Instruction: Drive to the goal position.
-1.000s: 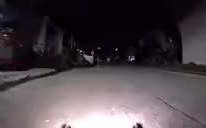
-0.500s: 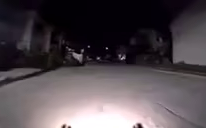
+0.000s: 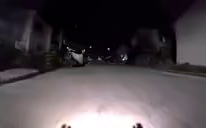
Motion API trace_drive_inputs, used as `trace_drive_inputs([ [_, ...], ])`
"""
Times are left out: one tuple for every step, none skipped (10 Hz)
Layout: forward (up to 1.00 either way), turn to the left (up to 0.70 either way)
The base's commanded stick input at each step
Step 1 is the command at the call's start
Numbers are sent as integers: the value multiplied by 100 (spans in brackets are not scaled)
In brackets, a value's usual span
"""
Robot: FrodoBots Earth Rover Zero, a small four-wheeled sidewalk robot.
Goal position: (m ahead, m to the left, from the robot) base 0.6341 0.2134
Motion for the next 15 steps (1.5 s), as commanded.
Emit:
trace_drive_inputs([
  [85, 0],
  [85, 0],
  [85, 0],
  [85, 0],
  [85, 0],
  [85, 0],
  [85, 0],
  [85, 0],
  [85, 0],
  [85, 0],
  [85, 0],
  [85, 0],
  [85, 0],
  [85, 0],
  [85, 0],
])
